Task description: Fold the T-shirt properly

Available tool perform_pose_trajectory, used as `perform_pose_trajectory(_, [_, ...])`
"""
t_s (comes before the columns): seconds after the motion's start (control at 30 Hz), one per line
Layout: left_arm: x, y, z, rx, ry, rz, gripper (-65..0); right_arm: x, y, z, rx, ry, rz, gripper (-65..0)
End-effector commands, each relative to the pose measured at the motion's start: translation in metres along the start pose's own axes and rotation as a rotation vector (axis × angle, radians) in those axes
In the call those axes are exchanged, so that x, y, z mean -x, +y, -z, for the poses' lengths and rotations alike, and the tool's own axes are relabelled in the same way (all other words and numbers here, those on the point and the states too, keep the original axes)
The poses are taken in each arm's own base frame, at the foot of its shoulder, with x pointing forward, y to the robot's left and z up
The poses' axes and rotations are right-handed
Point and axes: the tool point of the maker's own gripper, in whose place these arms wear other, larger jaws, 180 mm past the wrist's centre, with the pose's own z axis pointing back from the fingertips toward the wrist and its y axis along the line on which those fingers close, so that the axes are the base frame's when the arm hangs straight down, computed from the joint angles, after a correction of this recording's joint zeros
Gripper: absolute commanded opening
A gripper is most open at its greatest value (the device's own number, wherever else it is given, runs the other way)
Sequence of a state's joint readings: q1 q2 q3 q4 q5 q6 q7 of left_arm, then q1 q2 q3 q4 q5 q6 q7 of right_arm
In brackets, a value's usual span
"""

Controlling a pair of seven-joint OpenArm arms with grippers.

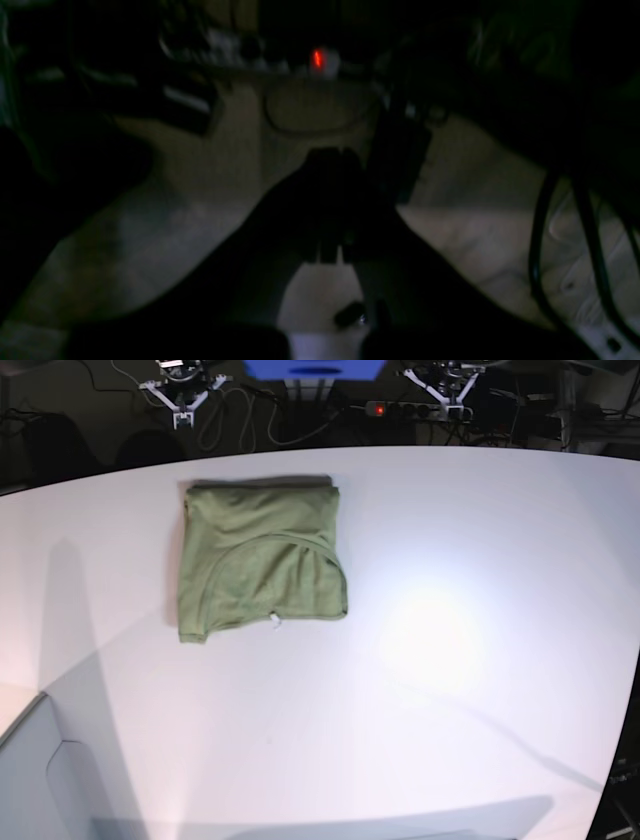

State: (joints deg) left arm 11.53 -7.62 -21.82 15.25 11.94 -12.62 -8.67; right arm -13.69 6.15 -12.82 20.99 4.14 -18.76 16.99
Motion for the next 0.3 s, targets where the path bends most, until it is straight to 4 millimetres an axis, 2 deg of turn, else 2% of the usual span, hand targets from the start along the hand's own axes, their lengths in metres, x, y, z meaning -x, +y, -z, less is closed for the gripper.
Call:
perform_pose_trajectory(0.0, [-0.004, -0.002, 0.001, 0.007, -0.005, 0.01, -65.0, 0.006, -0.01, -0.003, 0.059, 0.008, -0.014, -65.0])
perform_pose_trajectory(0.07, [-0.002, -0.007, 0.002, 0.015, 0.001, 0.024, -65.0, 0.006, -0.012, -0.004, 0.09, 0.009, -0.032, -65.0])
perform_pose_trajectory(0.13, [0.0, -0.014, 0.003, 0.025, 0.005, 0.028, -65.0, 0.005, -0.003, -0.005, 0.078, 0.008, -0.032, -65.0])
perform_pose_trajectory(0.27, [-0.001, -0.016, 0.003, 0.027, 0.002, 0.02, -65.0, -0.001, 0.001, -0.003, 0.077, -0.001, -0.021, -65.0])
